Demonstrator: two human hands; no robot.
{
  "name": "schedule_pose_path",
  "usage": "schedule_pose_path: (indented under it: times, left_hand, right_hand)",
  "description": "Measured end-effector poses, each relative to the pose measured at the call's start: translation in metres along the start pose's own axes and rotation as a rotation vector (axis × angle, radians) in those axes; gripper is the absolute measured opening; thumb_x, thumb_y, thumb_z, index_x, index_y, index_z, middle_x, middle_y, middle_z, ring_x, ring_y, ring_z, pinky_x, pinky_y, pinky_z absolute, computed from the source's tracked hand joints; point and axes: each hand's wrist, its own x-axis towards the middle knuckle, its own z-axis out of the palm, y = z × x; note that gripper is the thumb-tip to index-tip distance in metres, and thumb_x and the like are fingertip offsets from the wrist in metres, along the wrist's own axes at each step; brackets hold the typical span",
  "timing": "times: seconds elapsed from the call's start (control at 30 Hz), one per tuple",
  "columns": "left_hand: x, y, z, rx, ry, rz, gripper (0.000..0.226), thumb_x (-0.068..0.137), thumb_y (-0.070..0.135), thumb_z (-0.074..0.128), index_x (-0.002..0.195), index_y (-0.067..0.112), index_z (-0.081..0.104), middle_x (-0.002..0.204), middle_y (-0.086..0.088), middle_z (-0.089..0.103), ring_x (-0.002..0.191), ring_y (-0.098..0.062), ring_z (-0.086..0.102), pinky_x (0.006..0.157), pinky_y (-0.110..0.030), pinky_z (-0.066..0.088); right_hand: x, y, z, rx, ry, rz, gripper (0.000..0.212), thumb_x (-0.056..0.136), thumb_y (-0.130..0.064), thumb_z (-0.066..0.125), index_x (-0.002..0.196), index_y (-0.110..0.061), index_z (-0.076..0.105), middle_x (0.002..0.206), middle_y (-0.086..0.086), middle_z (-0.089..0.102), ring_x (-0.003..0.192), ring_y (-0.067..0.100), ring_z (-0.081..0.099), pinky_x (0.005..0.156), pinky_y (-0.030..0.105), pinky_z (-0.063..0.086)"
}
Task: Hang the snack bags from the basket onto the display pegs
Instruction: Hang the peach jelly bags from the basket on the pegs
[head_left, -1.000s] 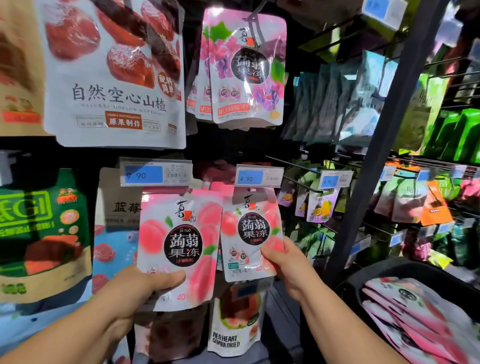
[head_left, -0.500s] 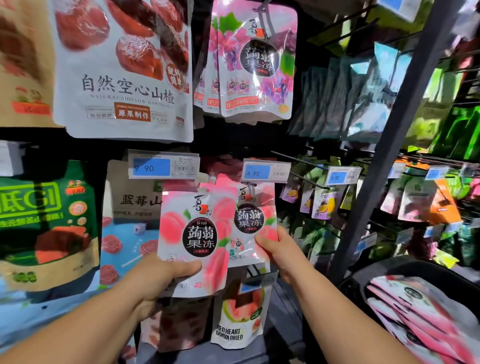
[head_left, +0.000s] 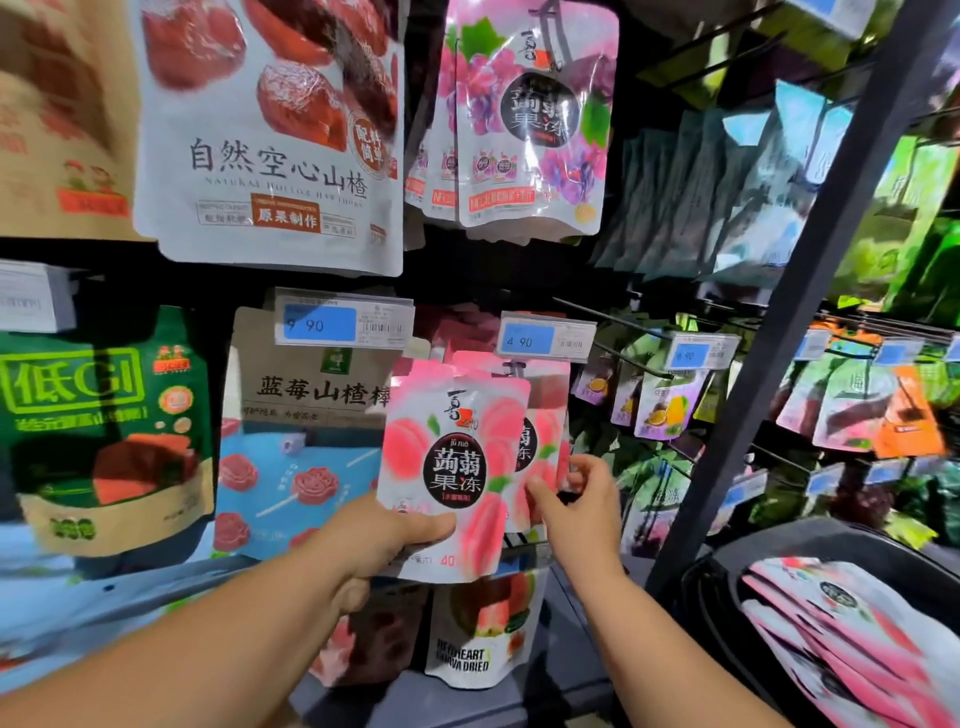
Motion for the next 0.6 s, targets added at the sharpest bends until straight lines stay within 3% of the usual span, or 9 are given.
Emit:
schedule_pose_path:
  times: [0.07,0.13,0.17,0.23,0.3,0.37,0.5,0.6]
  left_hand:
    - [0.004,-0.003,0.004,0.001,-0.01,0.007,0.038,0.066,0.005,0.087,0.101,0.003,0.072,0.094,-0.011,0.076,0.091,-0.026,0.071,0.095,-0.042,0.052]
    - [0.006,-0.004,0.009,0.0,-0.014,0.016,0.038,0.068,0.008,0.087,0.102,0.003,0.071,0.095,-0.011,0.076,0.086,-0.023,0.07,0.09,-0.04,0.054]
    - [0.008,-0.006,0.011,-0.001,-0.026,0.017,0.037,0.069,0.009,0.086,0.102,0.003,0.071,0.098,-0.014,0.075,0.09,-0.025,0.07,0.093,-0.043,0.053]
    - [0.009,-0.007,0.018,-0.018,-0.079,0.02,0.029,0.076,0.006,0.08,0.103,0.004,0.071,0.101,-0.015,0.075,0.101,-0.032,0.069,0.099,-0.048,0.051]
    - [0.01,-0.009,0.024,-0.037,-0.137,0.016,0.034,0.072,0.012,0.082,0.104,0.005,0.072,0.101,-0.015,0.075,0.102,-0.034,0.069,0.099,-0.05,0.051]
    - [0.014,-0.012,0.03,-0.027,-0.183,0.022,0.046,0.064,0.024,0.089,0.104,0.006,0.073,0.103,-0.015,0.074,0.103,-0.034,0.069,0.097,-0.049,0.052]
    - [0.021,-0.014,0.042,-0.07,-0.163,0.049,0.02,0.089,0.01,0.069,0.108,0.008,0.069,0.1,-0.014,0.075,0.087,-0.024,0.072,0.072,-0.032,0.059]
    - [0.024,-0.011,0.05,-0.077,-0.153,0.094,0.026,0.09,0.01,0.068,0.116,0.007,0.066,0.105,-0.016,0.074,0.1,-0.032,0.069,0.091,-0.045,0.056]
  right_hand:
    - [-0.01,-0.005,-0.005,0.028,0.0,-0.07,0.026,0.09,-0.037,0.069,0.105,-0.026,0.051,0.096,-0.001,0.055,0.091,0.018,0.055,0.08,0.03,0.045]
    - [-0.019,-0.011,-0.008,0.166,-0.137,-0.056,0.018,0.094,-0.037,0.064,0.104,-0.028,0.052,0.092,0.009,0.062,0.088,0.024,0.061,0.078,0.029,0.049]
    - [-0.022,-0.011,-0.009,0.226,-0.228,-0.04,0.023,0.092,-0.041,0.065,0.107,-0.028,0.053,0.094,0.01,0.064,0.091,0.026,0.064,0.082,0.032,0.052]
    - [-0.025,-0.008,-0.008,0.305,-0.398,0.037,0.055,0.077,-0.057,0.073,0.119,-0.028,0.054,0.108,0.006,0.067,0.1,0.021,0.067,0.089,0.037,0.054]
    - [-0.026,-0.003,-0.007,0.386,-0.508,0.107,0.071,0.066,-0.058,0.078,0.125,-0.026,0.054,0.118,0.001,0.068,0.102,0.013,0.068,0.087,0.034,0.055]
    - [-0.027,0.001,-0.008,0.478,-0.538,0.112,0.068,0.07,-0.045,0.08,0.129,-0.022,0.055,0.122,0.003,0.069,0.11,0.019,0.068,0.094,0.043,0.054]
    - [-0.023,0.003,-0.014,0.582,-0.471,0.112,0.077,0.064,-0.046,0.086,0.129,-0.019,0.055,0.122,0.006,0.07,0.115,0.027,0.066,0.101,0.056,0.049]
    - [-0.017,0.001,-0.019,0.556,-0.441,0.094,0.084,0.057,-0.056,0.088,0.126,-0.019,0.057,0.121,0.006,0.07,0.114,0.028,0.066,0.101,0.056,0.049]
